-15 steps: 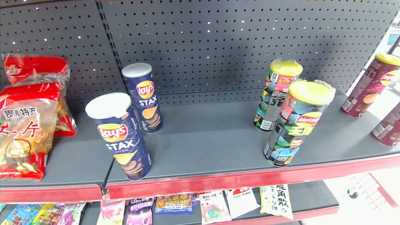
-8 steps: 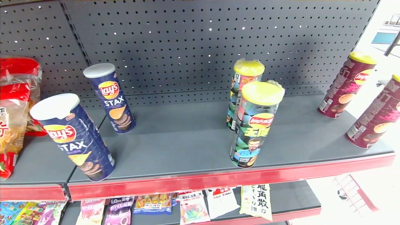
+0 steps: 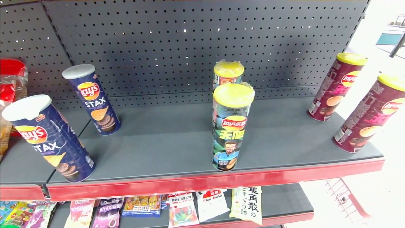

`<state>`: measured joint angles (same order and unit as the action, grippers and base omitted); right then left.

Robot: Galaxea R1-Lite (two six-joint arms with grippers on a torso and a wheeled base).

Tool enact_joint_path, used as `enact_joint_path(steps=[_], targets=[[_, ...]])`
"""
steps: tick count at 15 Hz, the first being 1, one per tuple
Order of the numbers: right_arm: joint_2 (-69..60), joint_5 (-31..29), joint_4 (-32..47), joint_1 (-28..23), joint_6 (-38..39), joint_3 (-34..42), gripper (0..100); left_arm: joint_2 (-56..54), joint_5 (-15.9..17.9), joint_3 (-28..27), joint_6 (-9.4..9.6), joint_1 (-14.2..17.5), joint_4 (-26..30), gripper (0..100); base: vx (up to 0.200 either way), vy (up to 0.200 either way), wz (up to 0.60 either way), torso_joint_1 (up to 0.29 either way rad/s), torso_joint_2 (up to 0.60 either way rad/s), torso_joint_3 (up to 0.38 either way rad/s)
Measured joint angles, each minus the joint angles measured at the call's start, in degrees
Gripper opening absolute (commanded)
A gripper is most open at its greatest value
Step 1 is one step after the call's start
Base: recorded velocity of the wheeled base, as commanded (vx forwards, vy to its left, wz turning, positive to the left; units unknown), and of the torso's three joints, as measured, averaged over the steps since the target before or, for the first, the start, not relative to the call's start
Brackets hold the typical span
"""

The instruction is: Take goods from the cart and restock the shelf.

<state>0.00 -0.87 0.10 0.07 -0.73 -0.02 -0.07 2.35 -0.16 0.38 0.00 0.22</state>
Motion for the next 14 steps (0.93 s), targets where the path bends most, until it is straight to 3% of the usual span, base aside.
enact_joint_path(steps=[7, 14], targets=[[0.00, -0.15, 0.01, -0.02, 0.49, 0.02, 100, 0.00, 0.02, -0.02, -0.02, 0.00, 0.07, 100, -0.200, 0.000, 0.00, 0.002, 0.00, 0.001], [0.00, -0.20, 0.01, 0.00, 0.49, 0.02, 100, 0.00, 0.00, -0.02, -0.02, 0.00, 0.02, 100, 0.000, 0.000, 0.00, 0.000, 0.00, 0.000]])
